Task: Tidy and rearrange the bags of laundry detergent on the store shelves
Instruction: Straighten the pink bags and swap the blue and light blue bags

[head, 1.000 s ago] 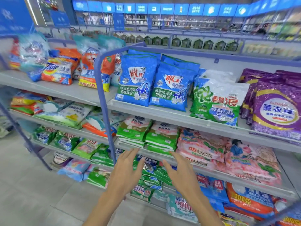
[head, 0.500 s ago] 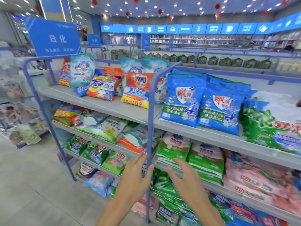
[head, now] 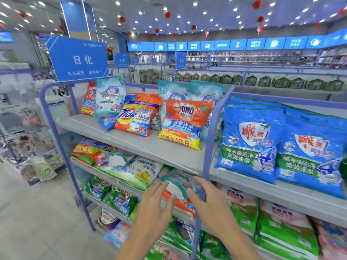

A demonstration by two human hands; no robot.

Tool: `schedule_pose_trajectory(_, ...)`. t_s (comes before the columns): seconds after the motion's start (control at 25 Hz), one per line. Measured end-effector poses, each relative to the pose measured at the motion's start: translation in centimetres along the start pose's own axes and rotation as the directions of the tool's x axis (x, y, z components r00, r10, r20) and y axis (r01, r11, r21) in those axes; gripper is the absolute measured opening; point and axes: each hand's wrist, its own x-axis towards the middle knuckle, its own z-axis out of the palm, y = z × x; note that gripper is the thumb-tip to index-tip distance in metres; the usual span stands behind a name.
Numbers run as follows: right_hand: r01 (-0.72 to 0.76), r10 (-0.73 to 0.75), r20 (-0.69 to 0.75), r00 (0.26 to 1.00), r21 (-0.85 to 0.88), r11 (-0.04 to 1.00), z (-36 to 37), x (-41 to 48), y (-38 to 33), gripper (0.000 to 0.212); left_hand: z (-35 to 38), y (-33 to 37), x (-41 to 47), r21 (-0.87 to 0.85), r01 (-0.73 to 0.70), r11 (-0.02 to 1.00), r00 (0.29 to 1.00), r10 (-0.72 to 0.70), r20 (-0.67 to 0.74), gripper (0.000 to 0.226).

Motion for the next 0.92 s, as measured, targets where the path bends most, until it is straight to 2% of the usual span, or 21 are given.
schedule_pose_trajectory(0.16, 0.031, -0.03, -0.015, 0.999, 0.079, 0.996, 2.3, 6.6, -1.5, 0.056, -2.0, -2.4, 6.1, 0.038, -0.008, 0.999, 1.0, 0.009, -0.026, 0.055)
schedule_pose_trajectory(0.36, 0.018, -0.014, -0.059, 0.998, 0.08, 0.997, 4.1, 12.9, -2.3, 0.058, -3.1, -4.8, 12.9, 0.017, -0.044, 0.999, 0.998, 0.045, -0.053, 0.052)
schedule_pose_trajectory(0.6, -0.079, 0.096, -0.266, 0.959, 0.076, 0.994, 4.3, 19.9, -2.1, 0.059, -3.2, -6.1, 22.4, 0.017, -0.142, 0.99, 0.99, 0.142, -0.021, 0.051)
schedule_pose_trajectory(0.72, -0.199, 0.244, -0.382, 0.891, 0.154, 0.968, 4.3, 23.3, -1.5, 0.06, -3.6, -6.7, 27.6, -0.047, -0.156, 0.987, 0.986, 0.158, 0.052, 0.052)
schedule_pose_trajectory(0.84, -0.328, 0.396, -0.421, 0.816, 0.227, 0.917, 3.9, 27.1, -0.1, 0.07, -3.7, -6.8, 32.7, -0.157, -0.032, 0.987, 0.976, 0.065, 0.21, 0.058)
schedule_pose_trajectory(0.92, -0.378, 0.48, -0.364, 0.798, 0.318, 0.87, 3.6, 28.5, 0.0, 0.046, -2.9, -7.6, 35.9, -0.23, 0.101, 0.968, 0.94, -0.017, 0.341, 0.059)
